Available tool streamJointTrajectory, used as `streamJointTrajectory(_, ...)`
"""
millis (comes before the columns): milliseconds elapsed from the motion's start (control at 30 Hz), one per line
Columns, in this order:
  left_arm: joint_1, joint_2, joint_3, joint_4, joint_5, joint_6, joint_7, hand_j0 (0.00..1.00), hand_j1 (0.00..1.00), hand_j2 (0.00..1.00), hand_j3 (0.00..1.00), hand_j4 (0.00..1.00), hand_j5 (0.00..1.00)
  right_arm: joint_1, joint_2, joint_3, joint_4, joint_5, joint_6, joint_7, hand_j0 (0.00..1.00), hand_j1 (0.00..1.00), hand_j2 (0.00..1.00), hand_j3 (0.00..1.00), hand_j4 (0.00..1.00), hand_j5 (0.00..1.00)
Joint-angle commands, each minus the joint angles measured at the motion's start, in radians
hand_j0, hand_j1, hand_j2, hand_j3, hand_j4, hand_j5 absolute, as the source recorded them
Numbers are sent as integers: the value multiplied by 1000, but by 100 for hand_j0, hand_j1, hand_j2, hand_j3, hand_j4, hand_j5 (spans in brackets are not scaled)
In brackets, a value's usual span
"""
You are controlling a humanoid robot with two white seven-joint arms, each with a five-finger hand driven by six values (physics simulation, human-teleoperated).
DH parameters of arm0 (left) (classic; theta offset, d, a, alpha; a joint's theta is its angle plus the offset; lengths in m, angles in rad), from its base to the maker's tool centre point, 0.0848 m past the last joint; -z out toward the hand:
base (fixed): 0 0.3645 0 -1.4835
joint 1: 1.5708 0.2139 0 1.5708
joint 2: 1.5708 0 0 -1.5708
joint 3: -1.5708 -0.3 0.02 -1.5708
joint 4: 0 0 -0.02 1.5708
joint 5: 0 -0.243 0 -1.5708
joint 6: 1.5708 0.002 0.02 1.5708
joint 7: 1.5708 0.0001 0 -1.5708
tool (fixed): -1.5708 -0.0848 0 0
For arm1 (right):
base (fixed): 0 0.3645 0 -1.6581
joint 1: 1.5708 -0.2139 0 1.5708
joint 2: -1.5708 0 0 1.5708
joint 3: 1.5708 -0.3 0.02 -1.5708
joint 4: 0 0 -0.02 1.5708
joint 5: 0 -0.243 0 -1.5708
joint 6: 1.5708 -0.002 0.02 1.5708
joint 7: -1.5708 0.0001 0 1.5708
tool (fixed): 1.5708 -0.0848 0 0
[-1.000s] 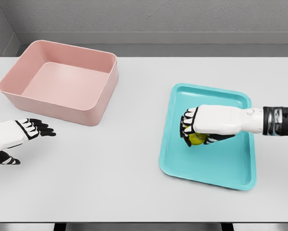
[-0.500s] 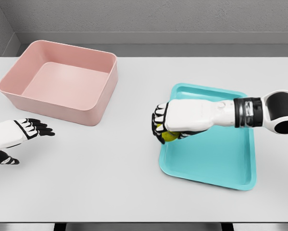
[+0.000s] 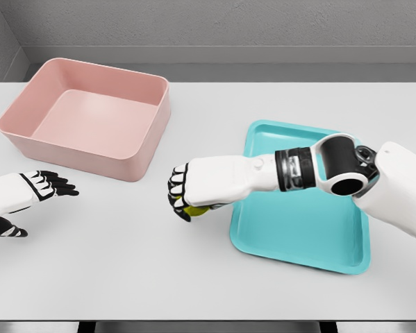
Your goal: Put the tennis from the blue tray into the pink basket with both arms
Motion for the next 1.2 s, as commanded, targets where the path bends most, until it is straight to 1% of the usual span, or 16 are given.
streamJointTrajectory(0,0,3,0,1,6,1,0,100,100,100,100,100,100,0,50,0,50,15,3,6,35,35,35,35,35,35)
streamJointTrajectory(100,0,3,0,6,6,1,0,100,100,100,100,100,100,-2,96,8,118,43,3,6,35,35,35,35,35,35)
streamJointTrajectory(333,0,3,0,12,8,1,0,100,100,100,100,100,100,-2,166,77,125,103,3,8,35,35,35,35,35,35)
streamJointTrajectory(367,0,3,0,12,6,1,0,100,100,100,100,100,100,-2,178,84,138,112,3,6,35,35,35,35,35,35)
streamJointTrajectory(467,0,3,0,12,8,1,0,100,100,100,100,100,100,-2,192,89,152,118,3,8,35,35,35,35,35,35)
streamJointTrajectory(533,0,3,0,13,6,1,0,100,100,100,100,100,100,0,212,95,202,129,3,5,35,35,35,35,35,35)
streamJointTrajectory(600,0,3,0,12,8,1,0,100,100,100,100,100,100,0,215,95,207,135,3,5,36,36,36,36,36,36)
streamJointTrajectory(667,0,3,0,12,8,1,0,100,100,100,100,100,100,0,218,95,251,138,3,5,36,36,36,36,36,36)
streamJointTrajectory(800,0,3,0,12,8,1,0,100,100,100,100,100,100,0,232,95,264,140,3,5,37,37,37,37,37,37)
streamJointTrajectory(833,0,3,0,12,8,1,0,100,100,100,100,100,100,0,232,95,264,140,3,5,39,39,39,39,39,39)
streamJointTrajectory(867,0,3,0,12,8,1,0,100,100,100,100,100,100,0,232,95,264,140,3,5,44,44,44,44,44,44)
streamJointTrajectory(900,0,3,0,13,8,1,0,100,100,100,100,100,100,2,232,95,262,140,3,8,54,54,54,54,54,54)
streamJointTrajectory(933,0,3,0,13,8,1,0,100,100,100,100,100,100,2,232,94,262,140,3,13,69,69,69,69,69,69)
streamJointTrajectory(1000,0,3,0,13,8,1,0,100,100,100,100,100,100,3,236,94,264,140,3,14,83,83,83,83,83,83)
streamJointTrajectory(1133,0,3,0,13,8,1,0,100,100,100,100,100,100,6,238,92,271,140,3,13,97,97,97,97,97,97)
streamJointTrajectory(1167,0,3,0,13,8,1,0,100,100,100,100,100,100,6,238,91,271,140,3,13,99,99,99,99,99,99)
